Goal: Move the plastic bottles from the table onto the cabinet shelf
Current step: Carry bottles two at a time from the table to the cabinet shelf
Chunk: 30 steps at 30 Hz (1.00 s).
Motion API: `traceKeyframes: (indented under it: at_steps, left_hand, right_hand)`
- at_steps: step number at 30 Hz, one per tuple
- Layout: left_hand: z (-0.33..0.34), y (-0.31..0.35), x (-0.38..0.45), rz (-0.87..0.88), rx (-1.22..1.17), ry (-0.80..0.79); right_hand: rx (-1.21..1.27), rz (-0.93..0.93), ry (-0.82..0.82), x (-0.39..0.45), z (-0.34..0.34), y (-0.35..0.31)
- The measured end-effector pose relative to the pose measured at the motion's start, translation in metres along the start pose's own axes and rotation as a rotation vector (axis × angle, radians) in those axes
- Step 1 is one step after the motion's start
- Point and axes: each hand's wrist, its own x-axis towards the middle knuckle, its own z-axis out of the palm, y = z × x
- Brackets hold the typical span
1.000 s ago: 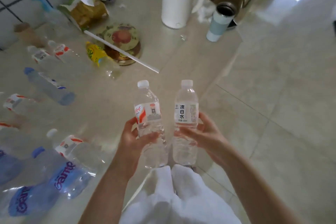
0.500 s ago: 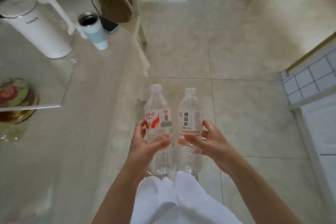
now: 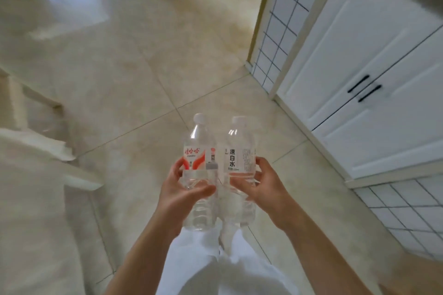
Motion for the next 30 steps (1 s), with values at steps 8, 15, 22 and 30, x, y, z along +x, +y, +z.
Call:
traceKeyframes:
  at_steps: [8, 15, 22, 30]
  left_hand:
    - [0.073, 0.037, 0.084, 0.009, 0.178, -0.117]
    - [0.150, 0.096, 0.182, 0.050, 0.334, -0.325]
    - [0.229, 0.130, 0.236, 0.101, 0.492, -0.506]
    - [0.325, 0.129, 0.248, 0.108, 0.587, -0.624]
  right_hand:
    - [0.262, 0.084, 0.257, 0.040, -0.069, 0.007]
    - [0.390, 0.101, 0.447, 0.096, -0.131, -0.018]
    - [0.500, 0.125, 0.668, 0.119, -0.176, -0.032]
    - [0.596, 0.133, 0.849, 0.121, -0.247, -0.026]
